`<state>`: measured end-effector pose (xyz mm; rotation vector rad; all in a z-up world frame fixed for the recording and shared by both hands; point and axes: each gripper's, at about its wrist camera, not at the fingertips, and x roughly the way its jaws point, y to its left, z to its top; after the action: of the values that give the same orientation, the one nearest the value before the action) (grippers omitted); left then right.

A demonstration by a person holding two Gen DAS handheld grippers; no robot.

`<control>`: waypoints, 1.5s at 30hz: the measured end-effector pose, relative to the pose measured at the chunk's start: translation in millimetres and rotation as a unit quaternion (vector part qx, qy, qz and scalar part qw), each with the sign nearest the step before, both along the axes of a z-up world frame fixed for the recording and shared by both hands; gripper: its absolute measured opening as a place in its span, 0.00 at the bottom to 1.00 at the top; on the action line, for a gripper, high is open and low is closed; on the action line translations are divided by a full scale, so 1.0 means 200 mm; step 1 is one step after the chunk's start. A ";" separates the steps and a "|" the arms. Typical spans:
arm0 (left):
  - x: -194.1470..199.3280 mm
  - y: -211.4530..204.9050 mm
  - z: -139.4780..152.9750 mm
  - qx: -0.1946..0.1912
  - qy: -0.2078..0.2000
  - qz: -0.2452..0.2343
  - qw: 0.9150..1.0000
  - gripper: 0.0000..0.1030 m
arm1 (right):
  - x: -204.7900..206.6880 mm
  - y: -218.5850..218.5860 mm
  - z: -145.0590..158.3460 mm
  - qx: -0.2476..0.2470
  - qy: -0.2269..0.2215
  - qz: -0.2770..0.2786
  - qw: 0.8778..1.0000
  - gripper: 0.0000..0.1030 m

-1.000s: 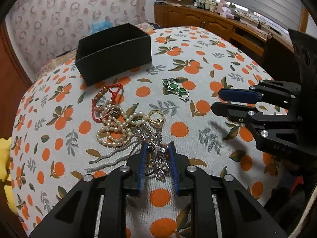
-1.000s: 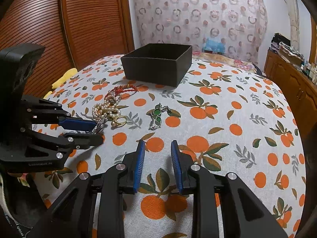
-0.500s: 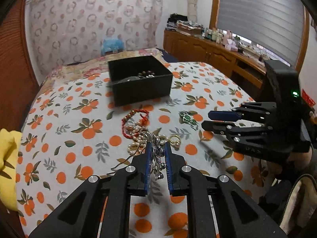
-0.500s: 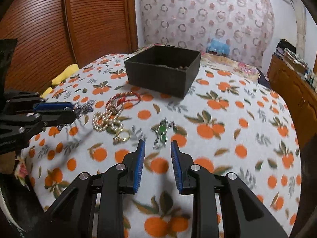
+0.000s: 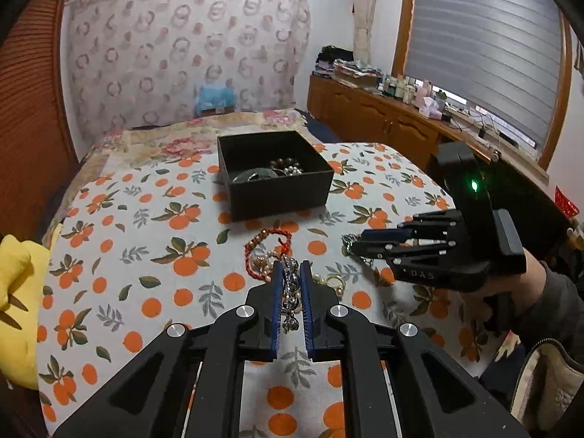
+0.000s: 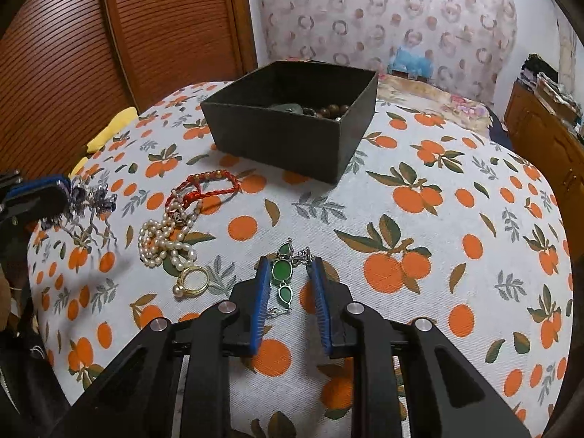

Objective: Organize jewelry
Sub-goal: 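Carry the green pendant necklace and silver chain into the black box with both grippers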

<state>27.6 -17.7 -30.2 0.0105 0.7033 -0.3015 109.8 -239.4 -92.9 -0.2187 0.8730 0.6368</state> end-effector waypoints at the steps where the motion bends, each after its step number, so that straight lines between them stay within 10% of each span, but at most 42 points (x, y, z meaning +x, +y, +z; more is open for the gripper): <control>1: 0.00 0.00 0.00 0.000 -0.001 0.001 1.000 0.08 | -0.01 0.01 0.00 0.000 -0.001 0.008 1.000 0.13; 34: 0.49 0.00 0.35 0.001 -0.062 -0.003 0.998 0.08 | 0.20 -0.05 0.62 0.090 -0.112 0.028 0.989 0.12; 45: 0.78 -0.01 0.31 0.013 -0.046 0.003 0.999 0.08 | 0.43 0.06 0.50 0.099 -0.082 0.039 0.991 0.13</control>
<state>183.0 -18.9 32.7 0.0469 0.6164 -0.2843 195.6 -227.3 6.3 -0.1244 0.6401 0.7637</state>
